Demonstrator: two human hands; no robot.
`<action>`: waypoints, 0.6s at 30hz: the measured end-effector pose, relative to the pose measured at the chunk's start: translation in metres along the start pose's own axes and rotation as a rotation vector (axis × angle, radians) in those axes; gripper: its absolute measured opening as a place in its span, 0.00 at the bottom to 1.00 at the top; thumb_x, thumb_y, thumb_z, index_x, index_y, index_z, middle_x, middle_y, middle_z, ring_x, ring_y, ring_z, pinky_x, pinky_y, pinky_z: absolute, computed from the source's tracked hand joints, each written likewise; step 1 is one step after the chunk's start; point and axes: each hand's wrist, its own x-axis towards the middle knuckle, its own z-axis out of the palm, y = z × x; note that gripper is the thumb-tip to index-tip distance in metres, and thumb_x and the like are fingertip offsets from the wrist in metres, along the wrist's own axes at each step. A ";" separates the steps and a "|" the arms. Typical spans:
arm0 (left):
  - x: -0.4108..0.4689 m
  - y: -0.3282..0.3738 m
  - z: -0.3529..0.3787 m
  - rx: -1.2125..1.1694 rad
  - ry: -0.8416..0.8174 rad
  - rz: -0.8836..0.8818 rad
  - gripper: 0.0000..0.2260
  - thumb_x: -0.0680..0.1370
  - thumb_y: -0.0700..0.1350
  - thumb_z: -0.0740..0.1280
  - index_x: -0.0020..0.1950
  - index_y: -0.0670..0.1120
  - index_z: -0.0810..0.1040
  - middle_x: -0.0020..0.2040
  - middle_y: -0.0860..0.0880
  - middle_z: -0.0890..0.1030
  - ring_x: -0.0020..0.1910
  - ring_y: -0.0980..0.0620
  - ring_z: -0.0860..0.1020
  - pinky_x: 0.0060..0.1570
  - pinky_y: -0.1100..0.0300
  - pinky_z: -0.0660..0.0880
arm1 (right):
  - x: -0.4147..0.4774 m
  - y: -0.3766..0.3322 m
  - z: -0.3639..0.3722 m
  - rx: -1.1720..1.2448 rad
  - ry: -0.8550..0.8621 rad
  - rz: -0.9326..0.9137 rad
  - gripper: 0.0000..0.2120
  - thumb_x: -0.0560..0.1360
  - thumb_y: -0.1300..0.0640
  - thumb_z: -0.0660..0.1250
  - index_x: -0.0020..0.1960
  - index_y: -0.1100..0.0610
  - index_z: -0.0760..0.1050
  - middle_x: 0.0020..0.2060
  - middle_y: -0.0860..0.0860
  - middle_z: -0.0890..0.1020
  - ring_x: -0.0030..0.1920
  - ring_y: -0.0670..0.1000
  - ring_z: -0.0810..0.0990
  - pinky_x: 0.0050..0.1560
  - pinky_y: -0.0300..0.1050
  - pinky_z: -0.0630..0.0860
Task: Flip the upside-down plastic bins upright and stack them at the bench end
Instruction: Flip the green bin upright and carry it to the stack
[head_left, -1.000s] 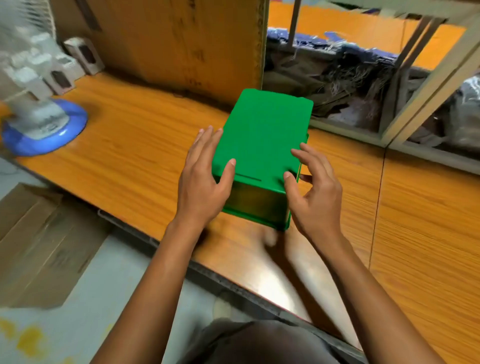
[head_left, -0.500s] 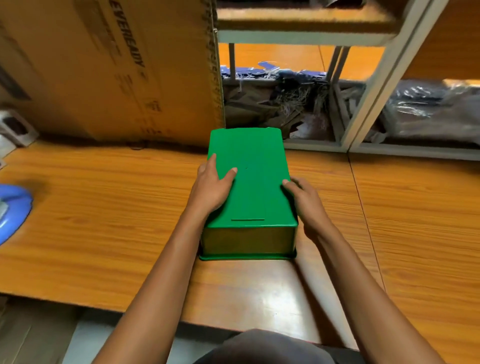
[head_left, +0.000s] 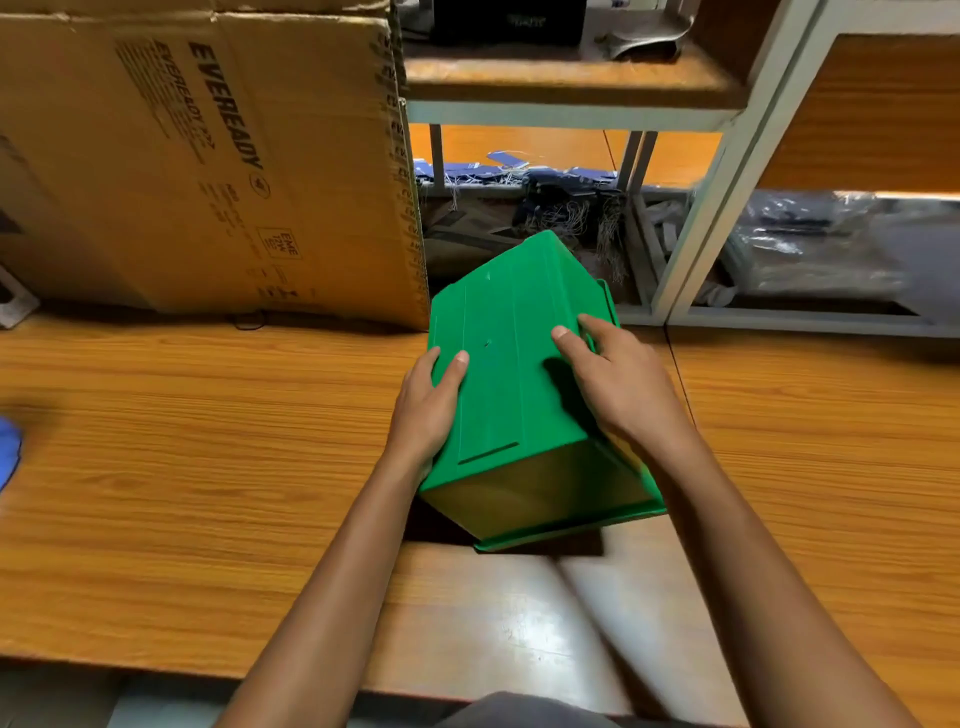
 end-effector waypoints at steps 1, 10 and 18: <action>0.002 -0.008 0.003 -0.053 -0.027 -0.011 0.41 0.69 0.74 0.61 0.77 0.54 0.64 0.73 0.51 0.71 0.68 0.49 0.73 0.67 0.43 0.72 | -0.002 -0.005 -0.007 -0.100 0.036 -0.062 0.22 0.82 0.44 0.57 0.69 0.55 0.73 0.66 0.57 0.78 0.65 0.61 0.75 0.62 0.53 0.71; -0.042 -0.002 0.036 -0.392 -0.127 -0.004 0.16 0.86 0.49 0.54 0.67 0.46 0.75 0.66 0.44 0.79 0.68 0.47 0.75 0.71 0.44 0.68 | 0.006 -0.007 0.005 -0.655 -0.113 -0.065 0.28 0.76 0.37 0.62 0.71 0.49 0.67 0.79 0.58 0.52 0.76 0.60 0.53 0.68 0.75 0.56; -0.034 0.039 0.035 0.033 -0.043 0.320 0.22 0.82 0.48 0.64 0.75 0.47 0.69 0.75 0.48 0.70 0.72 0.54 0.70 0.70 0.57 0.68 | 0.010 0.003 -0.010 -0.316 0.106 0.020 0.24 0.75 0.59 0.65 0.70 0.57 0.66 0.68 0.62 0.71 0.65 0.65 0.72 0.60 0.54 0.71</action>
